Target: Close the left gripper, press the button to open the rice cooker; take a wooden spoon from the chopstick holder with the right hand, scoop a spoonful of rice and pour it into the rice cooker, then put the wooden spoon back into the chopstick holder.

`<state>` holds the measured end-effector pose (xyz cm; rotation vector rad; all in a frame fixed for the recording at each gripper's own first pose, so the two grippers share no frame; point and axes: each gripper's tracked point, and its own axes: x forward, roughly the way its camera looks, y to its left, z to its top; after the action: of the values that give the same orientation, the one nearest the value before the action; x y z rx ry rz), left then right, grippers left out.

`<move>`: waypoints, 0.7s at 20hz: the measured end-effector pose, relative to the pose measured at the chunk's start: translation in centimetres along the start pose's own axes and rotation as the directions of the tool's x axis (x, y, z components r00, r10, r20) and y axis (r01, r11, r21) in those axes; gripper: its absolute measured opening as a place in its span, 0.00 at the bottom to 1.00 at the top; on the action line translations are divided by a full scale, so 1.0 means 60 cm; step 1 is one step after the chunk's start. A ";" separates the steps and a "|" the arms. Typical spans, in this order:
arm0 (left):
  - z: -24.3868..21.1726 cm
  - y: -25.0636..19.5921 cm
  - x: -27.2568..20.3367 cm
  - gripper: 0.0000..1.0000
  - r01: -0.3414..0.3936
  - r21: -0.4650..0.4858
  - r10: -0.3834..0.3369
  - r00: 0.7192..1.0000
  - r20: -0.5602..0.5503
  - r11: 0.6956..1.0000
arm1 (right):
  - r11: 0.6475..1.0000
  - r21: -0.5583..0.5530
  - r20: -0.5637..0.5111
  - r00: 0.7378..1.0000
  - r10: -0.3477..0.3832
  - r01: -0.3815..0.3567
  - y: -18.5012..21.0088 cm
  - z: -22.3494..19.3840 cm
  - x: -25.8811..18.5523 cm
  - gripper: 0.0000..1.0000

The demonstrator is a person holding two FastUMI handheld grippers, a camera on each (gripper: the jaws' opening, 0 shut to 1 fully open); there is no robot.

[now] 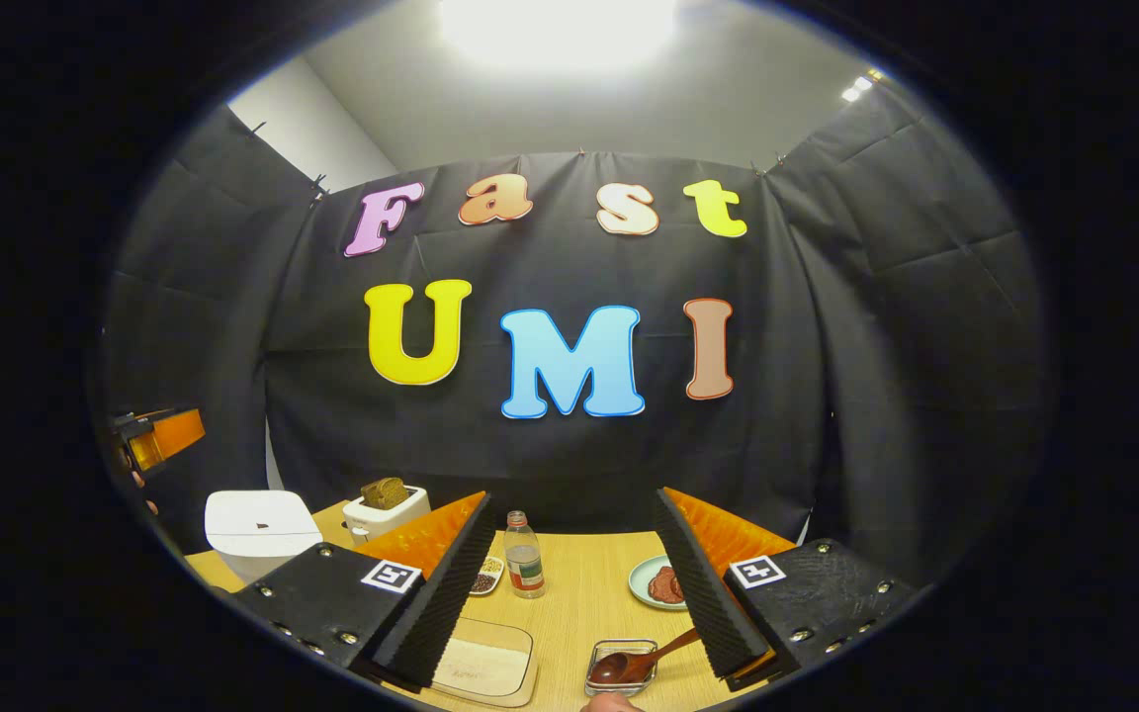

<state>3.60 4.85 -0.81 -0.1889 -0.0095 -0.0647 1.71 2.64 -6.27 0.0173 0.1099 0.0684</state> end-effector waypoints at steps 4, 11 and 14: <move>0.009 -0.002 -0.008 0.97 0.003 0.014 -0.003 1.000 0.006 1.000 | 1.000 0.025 0.008 1.000 -0.003 0.003 0.004 0.007 0.005 0.94; 0.003 -0.010 -0.011 0.96 0.015 0.030 -0.015 1.000 -0.001 0.999 | 1.000 0.019 0.035 0.999 0.000 -0.001 0.008 0.023 0.005 0.94; 0.004 -0.014 -0.011 0.96 0.023 0.027 -0.023 1.000 -0.007 0.999 | 1.000 0.022 0.039 0.999 -0.006 0.005 0.007 0.024 0.006 0.98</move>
<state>2.89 4.12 -0.40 -0.1616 -0.0062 -0.0882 2.21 3.07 -4.87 0.0397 0.0715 0.0609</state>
